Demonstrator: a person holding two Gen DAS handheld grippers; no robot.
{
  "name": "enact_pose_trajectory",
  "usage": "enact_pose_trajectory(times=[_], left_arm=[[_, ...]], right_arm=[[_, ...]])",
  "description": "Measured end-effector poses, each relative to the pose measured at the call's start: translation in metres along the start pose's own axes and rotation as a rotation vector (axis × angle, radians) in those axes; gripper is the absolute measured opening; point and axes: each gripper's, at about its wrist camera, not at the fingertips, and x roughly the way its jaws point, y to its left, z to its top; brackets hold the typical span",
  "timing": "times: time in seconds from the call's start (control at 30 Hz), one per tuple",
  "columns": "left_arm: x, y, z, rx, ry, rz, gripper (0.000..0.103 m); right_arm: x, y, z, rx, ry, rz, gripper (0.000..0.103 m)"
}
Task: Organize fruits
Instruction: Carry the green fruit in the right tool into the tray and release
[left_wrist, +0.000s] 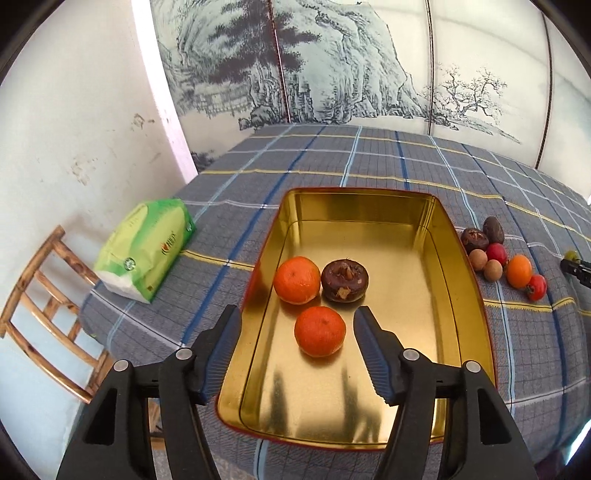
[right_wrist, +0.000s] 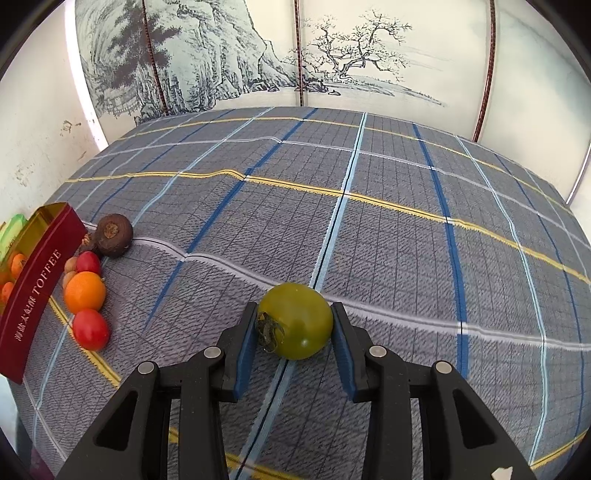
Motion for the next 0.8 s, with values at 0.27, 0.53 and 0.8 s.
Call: enact_pose_trajectory(times=[0.27,0.53,0.8], left_arm=[[-0.014,-0.001,-0.005,0.009,-0.025,0.008,0.069],[-0.023,-0.002,-0.010,0.006,-0.040,0.008,0.077],[-0.034,0.012,-0.020,-0.025,-0.055,0.006,0.081]], right_arm=[[-0.044,0.019,-0.020,-0.036,-0.028,0.051,0.035],[-0.095,0.074,-0.015,-0.137,-0.091,0.197,0.035],[-0.125,0.142,-0.021,-0.260,-0.091,0.362,0.035]])
